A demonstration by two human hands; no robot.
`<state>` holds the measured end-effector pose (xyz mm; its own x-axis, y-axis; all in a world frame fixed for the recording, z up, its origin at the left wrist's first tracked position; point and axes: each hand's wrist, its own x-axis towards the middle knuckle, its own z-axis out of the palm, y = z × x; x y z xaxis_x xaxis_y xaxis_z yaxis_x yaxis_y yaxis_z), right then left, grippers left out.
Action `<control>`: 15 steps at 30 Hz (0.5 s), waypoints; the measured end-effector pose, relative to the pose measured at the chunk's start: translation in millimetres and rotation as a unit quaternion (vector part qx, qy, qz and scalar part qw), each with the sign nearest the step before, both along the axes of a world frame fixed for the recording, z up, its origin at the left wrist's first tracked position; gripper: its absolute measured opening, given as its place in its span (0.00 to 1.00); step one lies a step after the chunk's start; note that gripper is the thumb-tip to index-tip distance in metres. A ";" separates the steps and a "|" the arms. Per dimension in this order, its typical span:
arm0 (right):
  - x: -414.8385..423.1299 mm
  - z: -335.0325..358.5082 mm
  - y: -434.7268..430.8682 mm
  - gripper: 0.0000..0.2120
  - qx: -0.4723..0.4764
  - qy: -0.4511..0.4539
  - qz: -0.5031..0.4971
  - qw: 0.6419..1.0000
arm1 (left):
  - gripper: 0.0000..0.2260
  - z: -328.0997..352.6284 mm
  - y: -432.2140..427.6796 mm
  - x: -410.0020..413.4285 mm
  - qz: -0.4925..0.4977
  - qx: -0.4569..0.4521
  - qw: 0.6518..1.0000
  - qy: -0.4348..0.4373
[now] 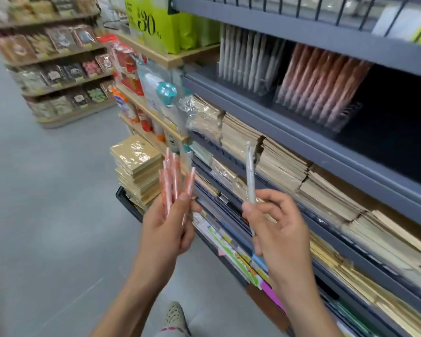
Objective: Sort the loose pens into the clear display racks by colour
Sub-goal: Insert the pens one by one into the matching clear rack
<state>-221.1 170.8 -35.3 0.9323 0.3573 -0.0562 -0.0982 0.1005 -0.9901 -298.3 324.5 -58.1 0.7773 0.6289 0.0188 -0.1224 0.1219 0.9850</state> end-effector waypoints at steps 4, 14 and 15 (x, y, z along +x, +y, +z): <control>9.4 -2.8 55.8 0.09 -0.015 -0.006 -0.026 1.000 | 0.12 0.5 60.0 15.2 -0.016 -0.011 1.000 -0.002; 44.0 1.8 118.1 0.08 -0.012 -0.010 -0.149 0.989 | 0.12 -6.2 145.9 60.0 -0.103 -0.014 0.994 0.027; 50.4 2.2 119.2 0.08 -0.014 -0.015 -0.164 0.986 | 0.12 -7.6 149.6 66.2 -0.109 -0.019 0.993 0.026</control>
<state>-170.7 290.0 -33.0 0.9989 0.0350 -0.0319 -0.0351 0.0940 -0.9950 -232.0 474.2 -65.7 0.8946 0.4444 -0.0466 -0.0371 0.1779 0.9834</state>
